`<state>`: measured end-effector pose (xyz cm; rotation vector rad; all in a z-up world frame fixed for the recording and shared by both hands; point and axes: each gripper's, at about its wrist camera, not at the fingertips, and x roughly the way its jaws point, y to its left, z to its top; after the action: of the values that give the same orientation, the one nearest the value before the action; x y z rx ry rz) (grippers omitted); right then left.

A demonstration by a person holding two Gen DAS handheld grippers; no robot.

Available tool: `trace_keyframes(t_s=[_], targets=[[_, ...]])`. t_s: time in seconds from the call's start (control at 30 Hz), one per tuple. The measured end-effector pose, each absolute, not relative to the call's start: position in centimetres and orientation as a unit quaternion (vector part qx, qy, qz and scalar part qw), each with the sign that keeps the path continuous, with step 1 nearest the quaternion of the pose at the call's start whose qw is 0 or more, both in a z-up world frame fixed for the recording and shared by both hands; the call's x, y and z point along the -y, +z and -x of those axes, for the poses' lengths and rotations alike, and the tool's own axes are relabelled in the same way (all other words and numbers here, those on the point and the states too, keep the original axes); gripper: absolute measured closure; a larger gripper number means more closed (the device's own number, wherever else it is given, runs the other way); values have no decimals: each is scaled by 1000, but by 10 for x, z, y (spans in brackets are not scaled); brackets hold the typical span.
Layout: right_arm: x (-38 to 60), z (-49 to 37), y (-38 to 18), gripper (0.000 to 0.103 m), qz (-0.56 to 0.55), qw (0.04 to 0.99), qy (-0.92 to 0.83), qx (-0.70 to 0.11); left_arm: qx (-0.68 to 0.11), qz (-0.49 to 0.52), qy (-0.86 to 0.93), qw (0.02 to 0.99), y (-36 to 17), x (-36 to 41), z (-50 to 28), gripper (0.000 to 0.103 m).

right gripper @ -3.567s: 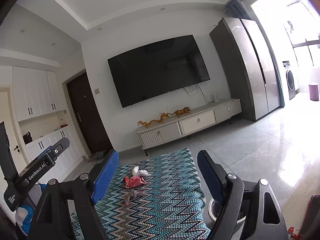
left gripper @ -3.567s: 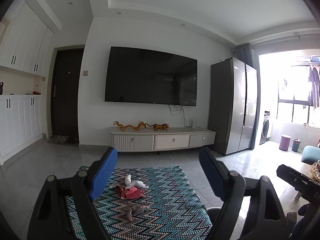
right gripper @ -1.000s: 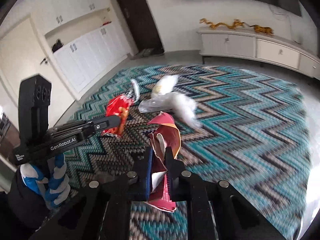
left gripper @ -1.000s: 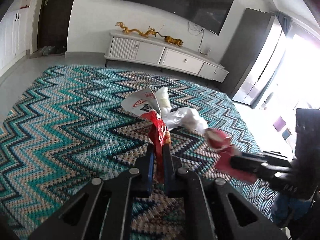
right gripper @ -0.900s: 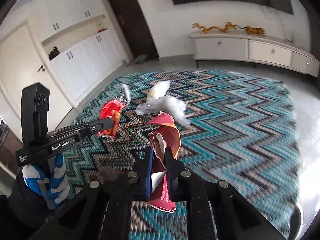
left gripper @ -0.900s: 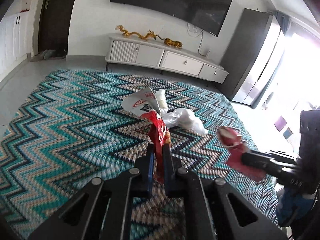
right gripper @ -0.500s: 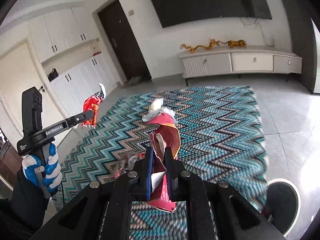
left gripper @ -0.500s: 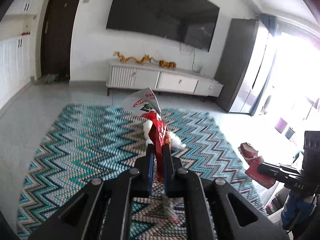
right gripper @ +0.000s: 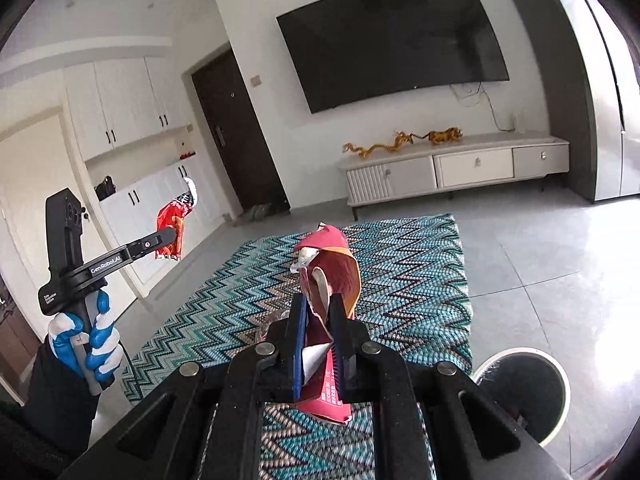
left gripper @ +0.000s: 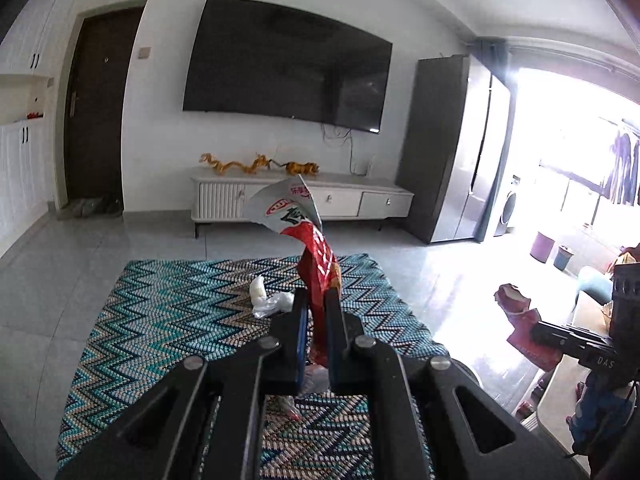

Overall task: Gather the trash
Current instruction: 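Carry both wrappers over the bin and open both tools to drop them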

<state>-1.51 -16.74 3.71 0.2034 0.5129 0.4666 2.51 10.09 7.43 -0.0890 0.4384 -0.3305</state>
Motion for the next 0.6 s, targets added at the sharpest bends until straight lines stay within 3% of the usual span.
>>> trace_keyframes(t_s=[0.37, 0.6], targets=[[178, 39, 42, 92, -118, 938, 232, -228, -195, 35, -149, 969, 93, -119, 9, 96], [199, 40, 37, 92, -135, 940, 214, -228, -212, 22, -178, 961, 85, -90, -7, 96]])
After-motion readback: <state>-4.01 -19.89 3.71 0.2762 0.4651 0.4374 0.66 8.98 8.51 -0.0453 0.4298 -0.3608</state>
